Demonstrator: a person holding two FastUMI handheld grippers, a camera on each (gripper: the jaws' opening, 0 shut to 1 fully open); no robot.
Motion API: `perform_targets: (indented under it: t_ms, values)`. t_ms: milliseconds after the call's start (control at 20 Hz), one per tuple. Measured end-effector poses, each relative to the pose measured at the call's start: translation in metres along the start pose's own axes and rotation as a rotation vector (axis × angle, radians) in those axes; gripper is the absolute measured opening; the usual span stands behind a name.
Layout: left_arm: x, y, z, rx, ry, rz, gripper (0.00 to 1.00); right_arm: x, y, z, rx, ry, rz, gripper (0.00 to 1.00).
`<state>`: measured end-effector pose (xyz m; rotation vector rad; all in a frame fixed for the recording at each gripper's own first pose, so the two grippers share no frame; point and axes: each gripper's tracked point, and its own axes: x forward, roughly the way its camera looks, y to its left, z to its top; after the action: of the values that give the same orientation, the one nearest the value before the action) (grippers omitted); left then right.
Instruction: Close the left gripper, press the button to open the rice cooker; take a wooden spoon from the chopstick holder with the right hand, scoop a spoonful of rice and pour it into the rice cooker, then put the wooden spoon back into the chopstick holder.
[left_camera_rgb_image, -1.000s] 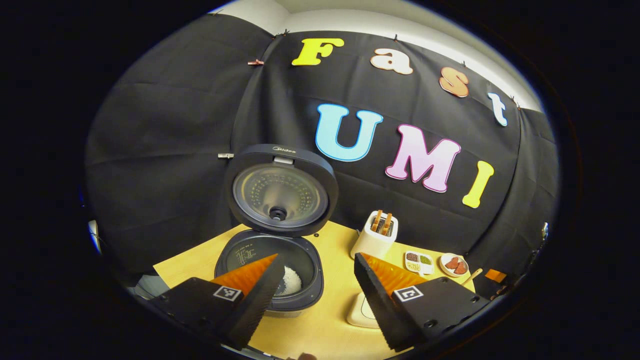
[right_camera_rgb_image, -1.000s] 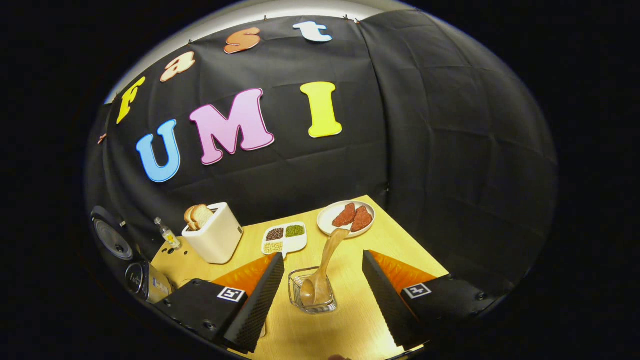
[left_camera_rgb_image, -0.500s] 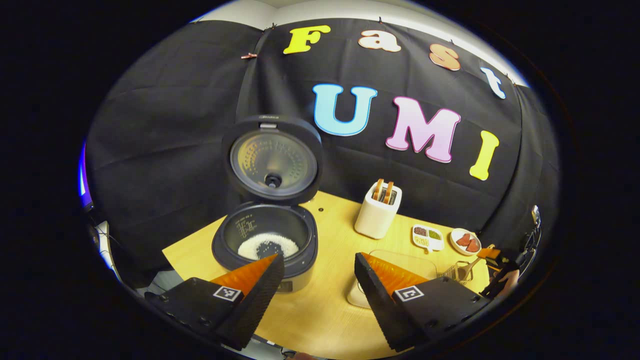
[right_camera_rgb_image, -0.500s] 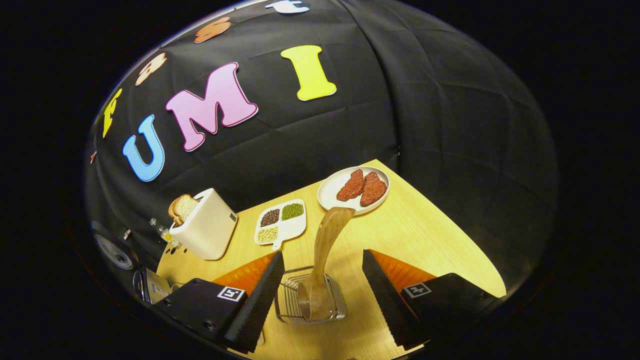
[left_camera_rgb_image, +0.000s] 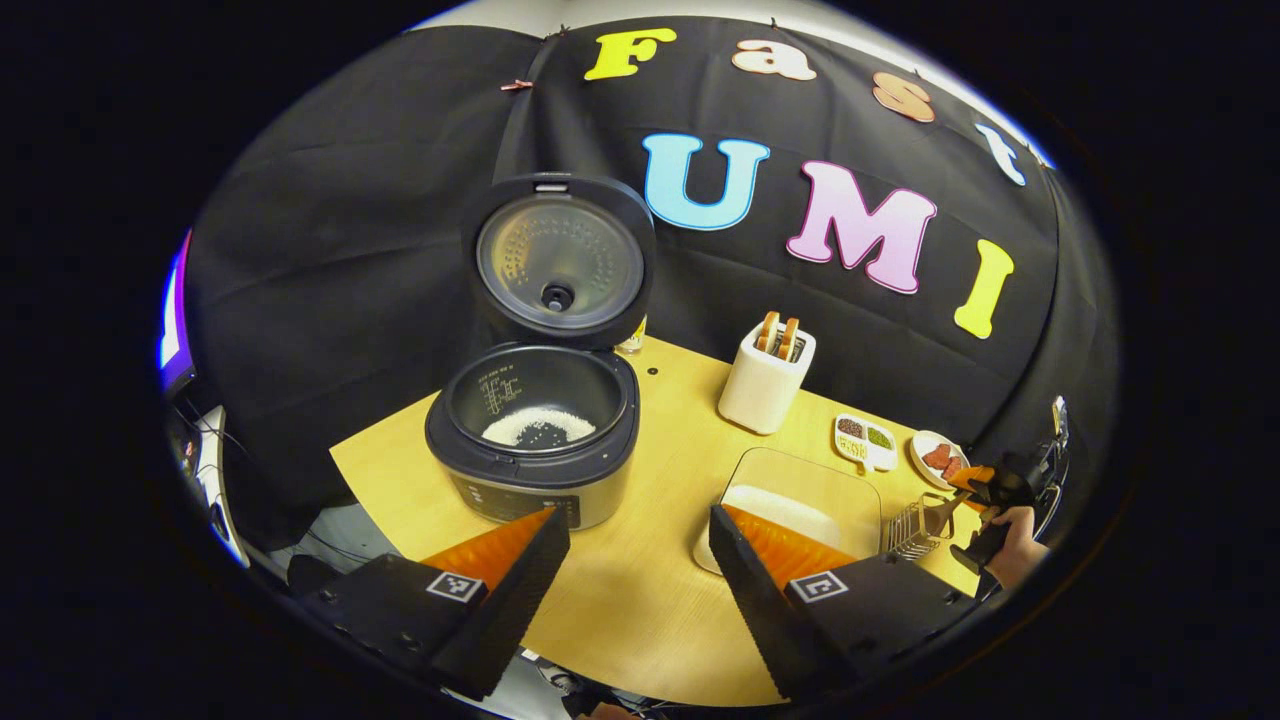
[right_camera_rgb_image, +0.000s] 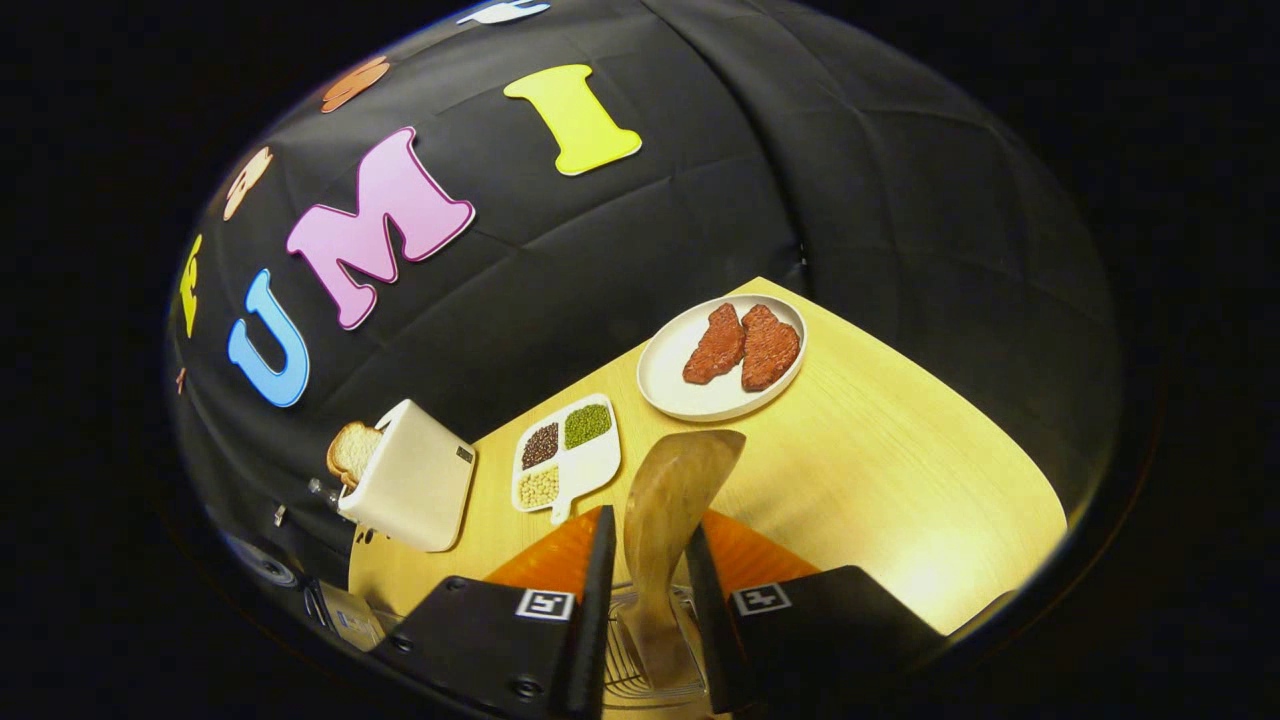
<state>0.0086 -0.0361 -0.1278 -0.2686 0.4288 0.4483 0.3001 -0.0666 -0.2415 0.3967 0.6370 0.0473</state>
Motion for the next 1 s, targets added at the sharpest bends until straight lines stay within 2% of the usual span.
perform_targets:
  t_ms: [50,100,150,250,500,800,1000]
  values:
    - [0.0,0.0,-0.001,-0.002,0.001,0.001,0.95,0.001,0.003,0.0,0.008,0.011,0.007,0.26]
    - [0.0,0.0,-0.003,-0.006,0.001,0.002,0.95,0.0,0.007,-0.007,0.019,0.04,0.021,0.26]
    - [-0.001,0.0,-0.003,-0.013,0.002,0.001,0.92,-0.001,0.006,-0.012,0.018,0.069,0.02,0.17]
    - [-0.001,0.0,-0.006,-0.032,0.014,-0.004,0.95,-0.003,-0.002,-0.008,0.014,0.059,-0.004,0.17]
    - [0.004,0.001,0.003,-0.024,-0.003,-0.035,0.96,-0.035,0.019,0.019,-0.037,-0.032,0.033,0.15]
    - [0.01,0.014,0.02,0.001,-0.043,-0.093,0.95,-0.088,0.063,0.057,-0.007,-0.133,0.077,0.14]
    - [0.02,0.023,0.028,0.004,-0.051,-0.145,0.96,-0.114,0.101,0.055,0.018,-0.132,0.128,0.14]
